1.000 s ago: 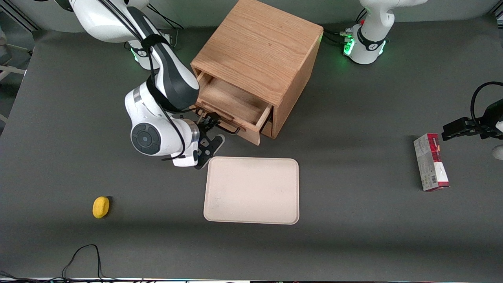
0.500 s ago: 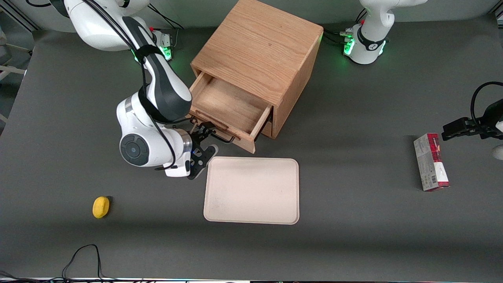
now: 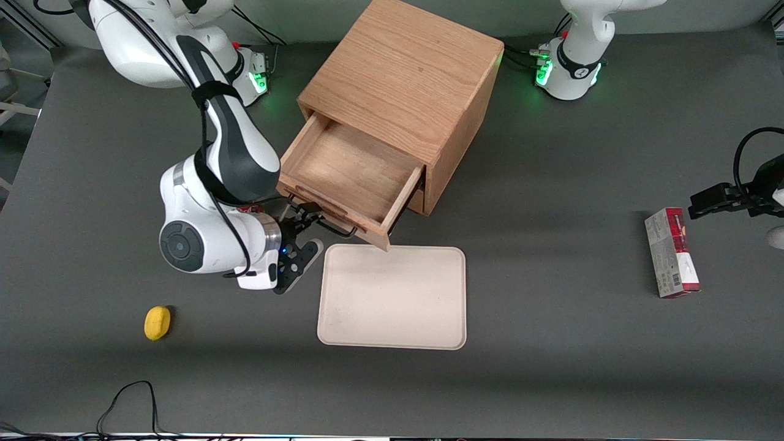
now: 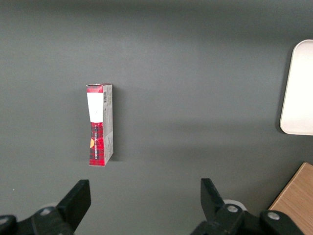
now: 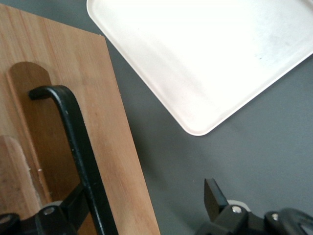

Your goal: Open upper drawer

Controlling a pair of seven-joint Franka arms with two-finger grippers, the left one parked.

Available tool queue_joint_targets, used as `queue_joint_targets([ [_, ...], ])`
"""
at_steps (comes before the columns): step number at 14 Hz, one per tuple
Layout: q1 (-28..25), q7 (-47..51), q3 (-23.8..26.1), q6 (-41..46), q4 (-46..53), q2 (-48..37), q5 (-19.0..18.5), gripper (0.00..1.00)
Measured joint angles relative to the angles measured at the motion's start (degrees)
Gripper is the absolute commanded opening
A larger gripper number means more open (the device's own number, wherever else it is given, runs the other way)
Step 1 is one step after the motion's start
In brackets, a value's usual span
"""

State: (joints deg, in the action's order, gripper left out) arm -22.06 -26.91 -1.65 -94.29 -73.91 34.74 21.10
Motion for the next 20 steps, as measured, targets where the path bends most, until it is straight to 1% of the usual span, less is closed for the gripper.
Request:
queue_joint_targets([
  [5,1.1,-0.5,0.0,-0.6,2.9,2.0,0.0,1.0],
  [10,1.4,-0.6,0.0,-2.7,3.5,2.8,0.0,1.0],
  [20,4.3,-0.6,0.0,-3.8,7.9,5.6,0.0,1.0],
])
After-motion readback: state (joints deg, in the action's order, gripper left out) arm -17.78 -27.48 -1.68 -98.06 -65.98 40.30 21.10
